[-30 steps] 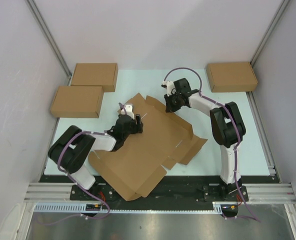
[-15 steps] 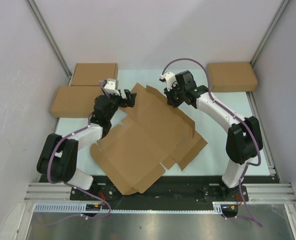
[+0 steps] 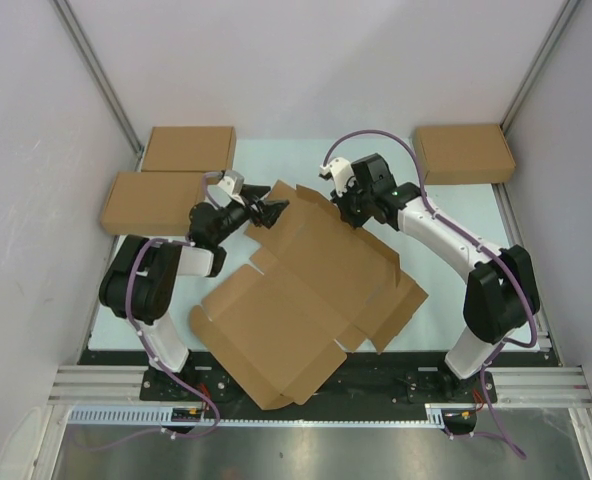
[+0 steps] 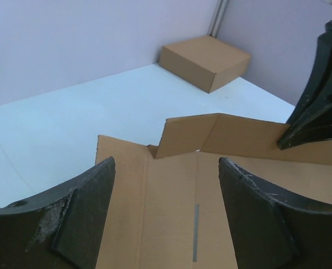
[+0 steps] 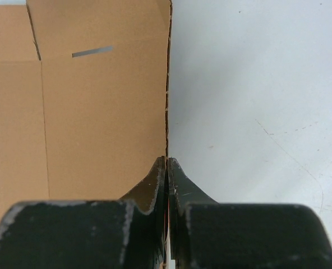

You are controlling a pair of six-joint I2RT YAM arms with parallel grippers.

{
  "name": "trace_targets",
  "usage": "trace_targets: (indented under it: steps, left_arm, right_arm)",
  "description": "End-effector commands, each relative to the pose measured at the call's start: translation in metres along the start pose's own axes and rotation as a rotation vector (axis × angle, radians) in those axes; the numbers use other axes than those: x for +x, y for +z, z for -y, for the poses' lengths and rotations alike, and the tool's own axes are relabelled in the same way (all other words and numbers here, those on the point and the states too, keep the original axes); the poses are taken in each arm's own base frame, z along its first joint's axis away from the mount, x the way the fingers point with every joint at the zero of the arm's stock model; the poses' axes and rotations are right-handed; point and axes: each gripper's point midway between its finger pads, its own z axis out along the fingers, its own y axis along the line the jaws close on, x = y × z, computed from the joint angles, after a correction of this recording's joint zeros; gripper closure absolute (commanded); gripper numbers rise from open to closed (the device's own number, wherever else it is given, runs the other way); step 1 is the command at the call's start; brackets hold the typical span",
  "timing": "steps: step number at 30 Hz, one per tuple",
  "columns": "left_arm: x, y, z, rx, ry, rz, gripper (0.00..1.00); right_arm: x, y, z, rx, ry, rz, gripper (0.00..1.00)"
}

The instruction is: Fold the paper box

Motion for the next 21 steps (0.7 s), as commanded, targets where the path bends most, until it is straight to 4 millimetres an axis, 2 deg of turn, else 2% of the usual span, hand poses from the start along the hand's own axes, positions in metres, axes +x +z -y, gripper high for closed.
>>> trace_targets:
  steps: [1, 5, 14, 19, 21]
  left_arm:
    - [-0.063, 0.007, 0.031, 0.16, 0.175, 0.223, 0.21]
    - [-0.063, 0.016, 0.04, 0.184, 0.27, 0.213, 0.24]
    - [-0.029, 0.032, 0.043, 0.148, 0.466, 0.114, 0.27]
    - [-0.017, 0.033, 0.037, 0.101, 0.545, 0.067, 0.32]
    - [-0.012, 0.029, 0.028, 0.053, 0.608, 0.036, 0.32]
  right_arm:
    - [-0.016, -0.015, -0.002, 0.006, -0.038, 0.058, 1.0]
    - [-0.015, -0.011, -0.007, 0.032, -0.067, 0.037, 1.0]
    - [-0.006, -0.004, -0.014, 0.117, -0.117, -0.031, 1.0]
    - [-0.009, -0.009, -0.014, 0.143, -0.133, -0.029, 1.0]
    - [-0.01, -0.012, -0.01, 0.176, -0.141, -0.032, 1.0]
